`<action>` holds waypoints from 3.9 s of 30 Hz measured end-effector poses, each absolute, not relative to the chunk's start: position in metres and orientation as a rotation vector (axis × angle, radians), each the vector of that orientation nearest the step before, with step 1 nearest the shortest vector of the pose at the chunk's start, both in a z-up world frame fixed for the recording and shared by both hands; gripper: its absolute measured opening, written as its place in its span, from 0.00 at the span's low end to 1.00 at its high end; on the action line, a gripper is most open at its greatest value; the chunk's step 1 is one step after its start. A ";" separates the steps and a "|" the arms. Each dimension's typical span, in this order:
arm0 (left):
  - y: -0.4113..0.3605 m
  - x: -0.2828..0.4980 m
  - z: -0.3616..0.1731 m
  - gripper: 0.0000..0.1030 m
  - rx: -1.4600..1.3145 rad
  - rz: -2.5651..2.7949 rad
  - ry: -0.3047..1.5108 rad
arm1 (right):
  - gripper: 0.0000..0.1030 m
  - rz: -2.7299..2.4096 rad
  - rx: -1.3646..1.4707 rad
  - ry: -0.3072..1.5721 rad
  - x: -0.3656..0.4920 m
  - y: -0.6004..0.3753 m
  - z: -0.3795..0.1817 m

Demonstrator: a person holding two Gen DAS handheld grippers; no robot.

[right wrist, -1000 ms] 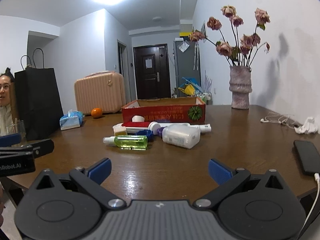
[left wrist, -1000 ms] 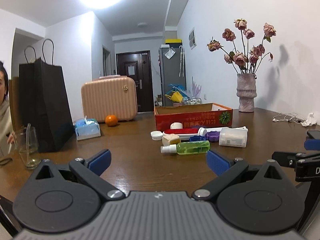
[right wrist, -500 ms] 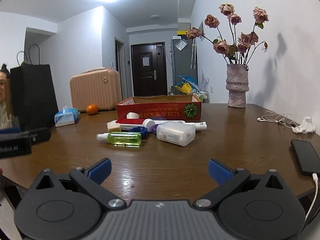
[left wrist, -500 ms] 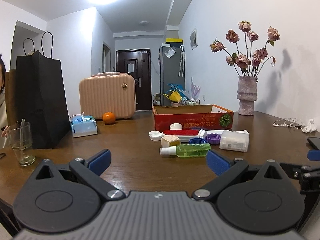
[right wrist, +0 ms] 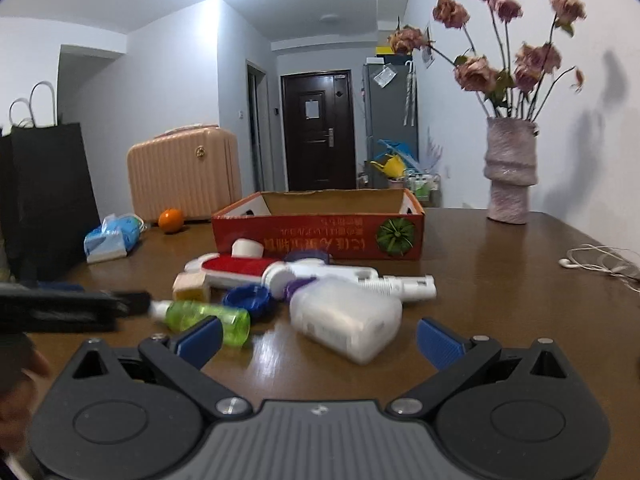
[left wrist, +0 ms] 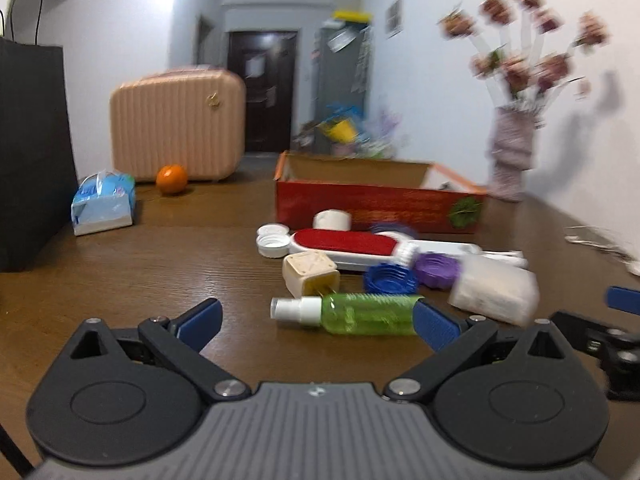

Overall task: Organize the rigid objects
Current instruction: 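Grasp the green spray bottle with the left tool while the right tool reaches for the blue cap, then carry the green spray bottle and blue cap into the cardboard box with both tools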

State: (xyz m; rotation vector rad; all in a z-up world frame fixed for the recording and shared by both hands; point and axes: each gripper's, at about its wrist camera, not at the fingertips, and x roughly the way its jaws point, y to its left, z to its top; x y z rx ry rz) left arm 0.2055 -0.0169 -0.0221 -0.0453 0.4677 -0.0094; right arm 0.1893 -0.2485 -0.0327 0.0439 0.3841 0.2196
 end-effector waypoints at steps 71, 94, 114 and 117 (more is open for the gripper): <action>0.013 0.266 0.007 0.30 -0.106 -0.125 0.496 | 0.52 0.506 -0.034 0.555 0.276 -0.215 -0.015; -0.010 0.685 0.008 0.33 -0.039 0.027 0.698 | 0.66 0.208 -0.234 0.831 0.691 -0.228 -0.031; 0.051 0.431 0.099 0.87 -0.003 -0.048 0.482 | 0.88 0.261 -0.126 0.547 0.456 -0.250 0.099; 0.051 0.368 0.093 0.91 0.014 -0.020 0.411 | 0.96 0.274 -0.074 0.476 0.389 -0.252 0.098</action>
